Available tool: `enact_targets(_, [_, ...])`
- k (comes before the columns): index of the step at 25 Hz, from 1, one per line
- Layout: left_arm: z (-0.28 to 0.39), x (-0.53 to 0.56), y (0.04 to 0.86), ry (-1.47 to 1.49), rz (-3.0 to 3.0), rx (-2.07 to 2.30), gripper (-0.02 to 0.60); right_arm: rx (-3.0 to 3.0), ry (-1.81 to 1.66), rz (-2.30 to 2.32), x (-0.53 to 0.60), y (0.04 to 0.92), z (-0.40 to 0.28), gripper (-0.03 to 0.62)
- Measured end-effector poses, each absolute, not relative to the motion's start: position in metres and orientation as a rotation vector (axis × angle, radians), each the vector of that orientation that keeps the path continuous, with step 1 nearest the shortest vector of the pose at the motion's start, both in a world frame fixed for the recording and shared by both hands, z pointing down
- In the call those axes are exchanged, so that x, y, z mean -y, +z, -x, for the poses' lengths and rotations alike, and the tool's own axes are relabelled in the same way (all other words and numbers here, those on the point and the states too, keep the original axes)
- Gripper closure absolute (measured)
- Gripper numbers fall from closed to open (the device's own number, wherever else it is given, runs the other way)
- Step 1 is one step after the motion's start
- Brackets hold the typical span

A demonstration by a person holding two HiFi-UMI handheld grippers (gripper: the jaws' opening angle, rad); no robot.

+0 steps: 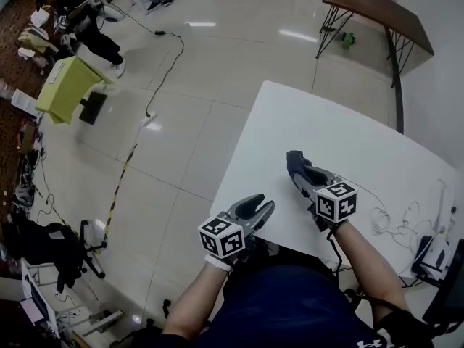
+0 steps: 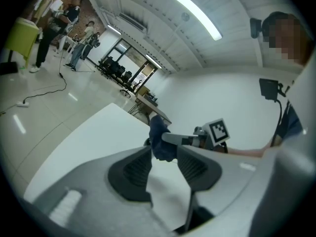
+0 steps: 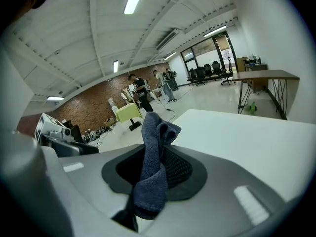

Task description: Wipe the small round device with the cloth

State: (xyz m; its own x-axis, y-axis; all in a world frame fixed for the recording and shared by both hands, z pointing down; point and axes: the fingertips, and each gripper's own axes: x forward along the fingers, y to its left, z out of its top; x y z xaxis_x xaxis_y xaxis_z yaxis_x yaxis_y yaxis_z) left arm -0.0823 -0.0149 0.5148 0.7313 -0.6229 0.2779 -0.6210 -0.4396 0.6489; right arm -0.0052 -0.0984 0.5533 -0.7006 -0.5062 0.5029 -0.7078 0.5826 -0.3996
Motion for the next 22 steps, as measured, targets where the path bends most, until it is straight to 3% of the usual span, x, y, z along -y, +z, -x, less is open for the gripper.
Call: enact_targets(22, [0.041,0.049,0.533,0.304,-2.219,0.975,0.436,2.500,1.306,-1.128,0.109,0.564,-0.046,0.488])
